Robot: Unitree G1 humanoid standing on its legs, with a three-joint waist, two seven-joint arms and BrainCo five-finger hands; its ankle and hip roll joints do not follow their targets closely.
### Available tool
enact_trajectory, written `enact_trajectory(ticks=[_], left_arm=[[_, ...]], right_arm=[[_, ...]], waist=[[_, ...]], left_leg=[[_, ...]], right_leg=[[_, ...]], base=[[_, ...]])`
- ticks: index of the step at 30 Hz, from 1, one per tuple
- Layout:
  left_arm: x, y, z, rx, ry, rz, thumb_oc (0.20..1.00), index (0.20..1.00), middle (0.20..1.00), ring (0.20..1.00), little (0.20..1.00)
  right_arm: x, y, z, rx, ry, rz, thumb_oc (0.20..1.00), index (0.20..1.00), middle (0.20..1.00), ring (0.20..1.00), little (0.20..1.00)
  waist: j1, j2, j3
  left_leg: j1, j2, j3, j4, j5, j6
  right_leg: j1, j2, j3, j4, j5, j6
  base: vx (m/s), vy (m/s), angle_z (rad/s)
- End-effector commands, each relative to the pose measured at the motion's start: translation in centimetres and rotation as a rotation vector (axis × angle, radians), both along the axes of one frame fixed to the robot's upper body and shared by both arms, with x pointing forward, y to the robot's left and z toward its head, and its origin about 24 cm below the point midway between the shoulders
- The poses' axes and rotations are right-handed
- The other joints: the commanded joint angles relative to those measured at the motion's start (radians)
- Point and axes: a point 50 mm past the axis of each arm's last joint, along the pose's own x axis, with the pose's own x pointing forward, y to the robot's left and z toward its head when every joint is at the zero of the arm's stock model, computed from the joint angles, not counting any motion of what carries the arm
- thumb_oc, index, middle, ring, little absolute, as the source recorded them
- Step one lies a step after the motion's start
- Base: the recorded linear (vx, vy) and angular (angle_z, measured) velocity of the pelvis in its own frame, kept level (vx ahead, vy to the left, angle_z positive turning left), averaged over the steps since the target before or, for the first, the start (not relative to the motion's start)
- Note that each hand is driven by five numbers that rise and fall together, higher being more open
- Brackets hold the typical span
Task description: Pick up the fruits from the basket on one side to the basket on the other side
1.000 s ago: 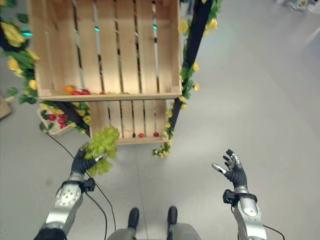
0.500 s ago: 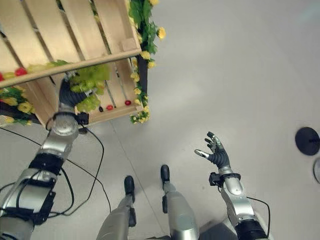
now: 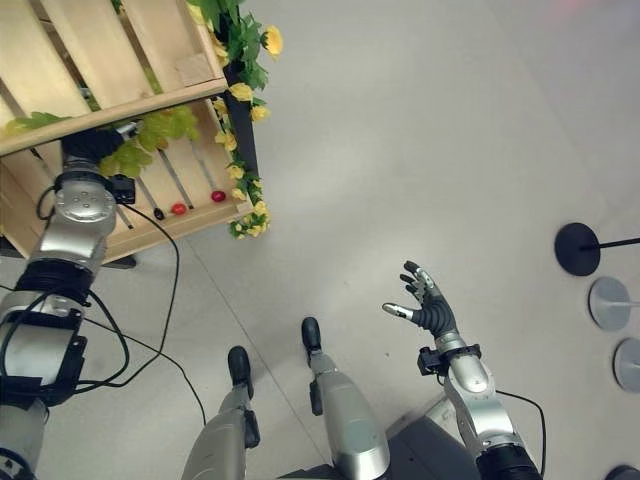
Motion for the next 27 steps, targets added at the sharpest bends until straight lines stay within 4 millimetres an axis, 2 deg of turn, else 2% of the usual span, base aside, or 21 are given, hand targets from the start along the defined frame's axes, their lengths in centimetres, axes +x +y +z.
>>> enact_trajectory(ticks=[1, 20, 26, 27], left_arm=[[-0.8, 0.9, 5.5, 0.03, -0.184, 0.042, 1.0, 1.0, 1.0, 1.0, 1.0], [-0.7, -0.2, 5.5, 0.093, -0.187, 0.023, 1.0, 1.0, 1.0, 1.0, 1.0], [-0.7, -0.4, 5.0, 0.083, -0.189, 0.007, 1.0, 1.0, 1.0, 1.0, 1.0], [-0.8, -0.9, 4.2, 0.041, -0.206, -0.029, 1.0, 1.0, 1.0, 1.0, 1.0]], right_arm=[[-0.6, -0.3, 1.0, 0.012, -0.075, 0.012, 1.0, 1.0, 1.0, 1.0, 1.0], [-0.5, -0.6, 1.1, 0.007, -0.076, 0.003, 1.0, 1.0, 1.0, 1.0, 1.0], [-0.5, -0.7, 1.0, 0.009, -0.074, -0.001, 1.0, 1.0, 1.0, 1.0, 1.0], [-0.5, -0.6, 1.0, 0.015, -0.077, -0.004, 1.0, 1.0, 1.0, 1.0, 1.0]], waist=[[0.008, -0.019, -0.064], [0.019, -0.021, -0.061], [0.021, -0.017, -0.063], [0.024, -0.014, -0.068]], left_leg=[[-0.051, -0.008, -0.016, 0.113, -0.068, 0.005], [-0.053, -0.012, -0.031, 0.108, -0.065, 0.006], [-0.048, -0.013, -0.033, 0.107, -0.067, 0.005], [-0.042, -0.014, -0.031, 0.106, -0.068, 0.006]], right_leg=[[-0.081, -0.046, 0.02, 0.111, -0.041, 0.126], [-0.074, -0.05, -0.004, 0.119, -0.047, 0.124], [-0.067, -0.052, -0.01, 0.119, -0.052, 0.122], [-0.063, -0.051, -0.011, 0.12, -0.053, 0.122]], base=[[0.0, 0.0, 0.0], [0.0, -0.005, 0.02], [0.01, -0.006, 0.03], [0.0, 0.0, 0.0]])
